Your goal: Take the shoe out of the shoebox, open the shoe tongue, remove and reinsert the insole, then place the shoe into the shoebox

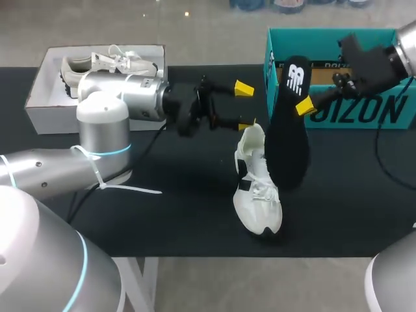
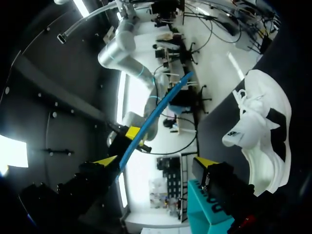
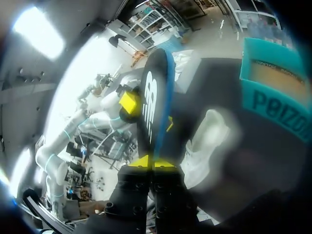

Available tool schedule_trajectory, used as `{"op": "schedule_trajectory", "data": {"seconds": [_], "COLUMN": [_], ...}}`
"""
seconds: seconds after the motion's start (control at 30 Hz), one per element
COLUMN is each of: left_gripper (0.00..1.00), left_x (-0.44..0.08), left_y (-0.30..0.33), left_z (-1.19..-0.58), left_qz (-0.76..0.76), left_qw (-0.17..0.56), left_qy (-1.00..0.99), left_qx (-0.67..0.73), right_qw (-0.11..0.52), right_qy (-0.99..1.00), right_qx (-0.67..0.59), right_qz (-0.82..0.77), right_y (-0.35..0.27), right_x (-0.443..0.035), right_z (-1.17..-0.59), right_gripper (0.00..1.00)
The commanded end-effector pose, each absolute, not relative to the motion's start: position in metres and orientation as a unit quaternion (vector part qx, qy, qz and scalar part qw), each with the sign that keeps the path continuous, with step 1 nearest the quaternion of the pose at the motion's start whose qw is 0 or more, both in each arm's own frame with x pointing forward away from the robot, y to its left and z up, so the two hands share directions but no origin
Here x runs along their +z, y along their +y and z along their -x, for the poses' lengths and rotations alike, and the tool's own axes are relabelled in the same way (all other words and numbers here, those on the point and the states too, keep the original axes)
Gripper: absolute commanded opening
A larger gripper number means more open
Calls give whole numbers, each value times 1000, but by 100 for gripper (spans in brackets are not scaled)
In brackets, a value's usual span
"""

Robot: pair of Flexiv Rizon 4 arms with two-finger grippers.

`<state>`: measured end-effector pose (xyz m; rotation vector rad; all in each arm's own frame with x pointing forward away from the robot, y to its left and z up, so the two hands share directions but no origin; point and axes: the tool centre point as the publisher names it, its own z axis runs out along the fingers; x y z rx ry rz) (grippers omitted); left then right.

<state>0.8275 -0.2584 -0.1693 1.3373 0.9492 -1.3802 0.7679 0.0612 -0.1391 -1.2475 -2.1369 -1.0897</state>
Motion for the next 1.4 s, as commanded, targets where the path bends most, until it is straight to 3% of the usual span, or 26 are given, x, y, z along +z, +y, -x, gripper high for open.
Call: {"op": "schedule_trajectory", "data": {"seconds": [0.03, 0.93, 0.97, 1.0, 1.03, 1.07, 1.4], "left_gripper": [100, 100, 97, 63, 43, 0, 0], "left_x": [-167, -174, -174, -174, -174, -174, -175], "left_y": [-254, -265, -265, -265, -266, -266, -267], "left_z": [-821, -835, -835, -836, -837, -837, -839], "left_qz": [-549, -560, -560, -561, -561, -562, -563], "left_qw": [482, 496, 497, 498, 499, 499, 500], "left_qy": [390, 400, 400, 399, 399, 398, 395], "left_qx": [-560, -530, -529, -527, -526, -526, -526], "right_qw": [251, 281, 281, 281, 282, 282, 286], "right_qy": [-772, -792, -792, -792, -792, -792, -788], "right_qx": [-385, -357, -357, -357, -357, -357, -357], "right_qz": [438, 409, 408, 408, 408, 408, 413], "right_y": [75, 117, 117, 117, 117, 117, 113], "right_x": [-140, -142, -142, -142, -143, -143, -147], "right_z": [-804, -848, -848, -848, -849, -850, -852], "right_gripper": [0, 0, 0, 0, 0, 0, 0]}}
